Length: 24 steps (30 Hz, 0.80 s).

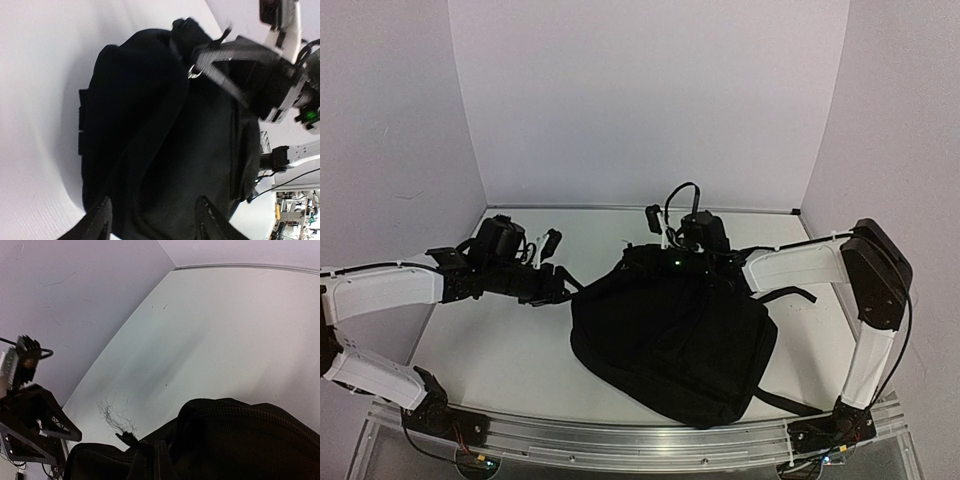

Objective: Pack the student bag
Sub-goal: Zip the student bag at the center of the board.

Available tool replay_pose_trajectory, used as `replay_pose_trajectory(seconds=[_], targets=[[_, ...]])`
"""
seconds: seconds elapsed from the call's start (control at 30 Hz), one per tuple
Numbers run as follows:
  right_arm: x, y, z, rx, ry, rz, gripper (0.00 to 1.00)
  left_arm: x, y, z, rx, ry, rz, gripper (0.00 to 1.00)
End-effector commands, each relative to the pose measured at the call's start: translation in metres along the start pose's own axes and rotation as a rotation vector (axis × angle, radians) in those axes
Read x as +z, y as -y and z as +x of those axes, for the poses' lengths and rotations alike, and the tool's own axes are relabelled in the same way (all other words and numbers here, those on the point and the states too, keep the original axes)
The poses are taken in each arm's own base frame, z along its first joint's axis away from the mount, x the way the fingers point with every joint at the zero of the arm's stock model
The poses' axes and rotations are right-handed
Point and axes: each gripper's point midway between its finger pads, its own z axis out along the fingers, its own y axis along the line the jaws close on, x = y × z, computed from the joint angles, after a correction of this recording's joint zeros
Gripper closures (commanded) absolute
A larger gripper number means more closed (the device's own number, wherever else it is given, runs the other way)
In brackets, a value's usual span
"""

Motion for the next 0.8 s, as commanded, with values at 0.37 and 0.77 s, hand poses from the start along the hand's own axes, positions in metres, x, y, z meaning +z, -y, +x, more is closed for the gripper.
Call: replay_pose_trajectory(seconds=[0.37,0.77], targets=[[-0.047,-0.043,-0.047,0.007,0.252,-0.057,1.00,0.042,0.042,-0.057,0.367,-0.085,0.081,0.24],[-0.050,-0.040,-0.053,0.018,0.276,-0.035,1.00,0.071,0.040,-0.069,0.381,-0.093,0.096,0.62]])
